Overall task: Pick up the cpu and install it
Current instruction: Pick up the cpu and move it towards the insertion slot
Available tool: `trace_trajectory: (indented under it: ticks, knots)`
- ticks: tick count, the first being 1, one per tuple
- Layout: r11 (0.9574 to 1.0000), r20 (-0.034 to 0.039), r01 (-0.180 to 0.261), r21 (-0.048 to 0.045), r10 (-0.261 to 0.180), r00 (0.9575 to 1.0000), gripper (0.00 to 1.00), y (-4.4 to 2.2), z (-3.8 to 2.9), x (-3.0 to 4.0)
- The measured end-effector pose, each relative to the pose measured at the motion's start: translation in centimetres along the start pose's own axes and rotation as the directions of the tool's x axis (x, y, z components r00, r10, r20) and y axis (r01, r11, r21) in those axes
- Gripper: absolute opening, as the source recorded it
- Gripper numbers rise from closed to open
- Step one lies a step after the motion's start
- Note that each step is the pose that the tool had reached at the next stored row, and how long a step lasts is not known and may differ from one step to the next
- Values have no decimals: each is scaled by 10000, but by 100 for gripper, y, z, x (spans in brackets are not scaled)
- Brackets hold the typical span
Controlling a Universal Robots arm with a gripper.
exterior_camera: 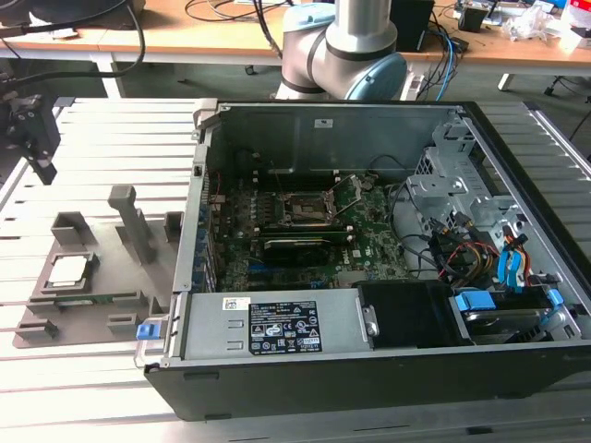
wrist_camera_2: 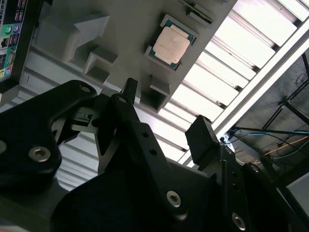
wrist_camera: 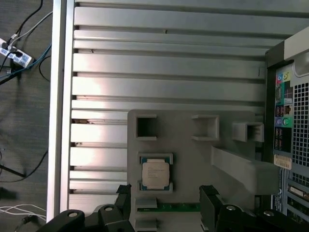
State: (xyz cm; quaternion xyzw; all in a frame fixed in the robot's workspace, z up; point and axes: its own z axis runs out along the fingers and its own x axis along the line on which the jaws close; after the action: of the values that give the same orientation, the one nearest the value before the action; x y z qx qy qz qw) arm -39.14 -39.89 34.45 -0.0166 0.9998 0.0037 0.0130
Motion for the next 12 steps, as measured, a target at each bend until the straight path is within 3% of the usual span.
trace_trajectory:
  ticks: [12]
  knots:
    - [10000, 0, 0, 0, 0, 10000, 68, -1, 115, 3]
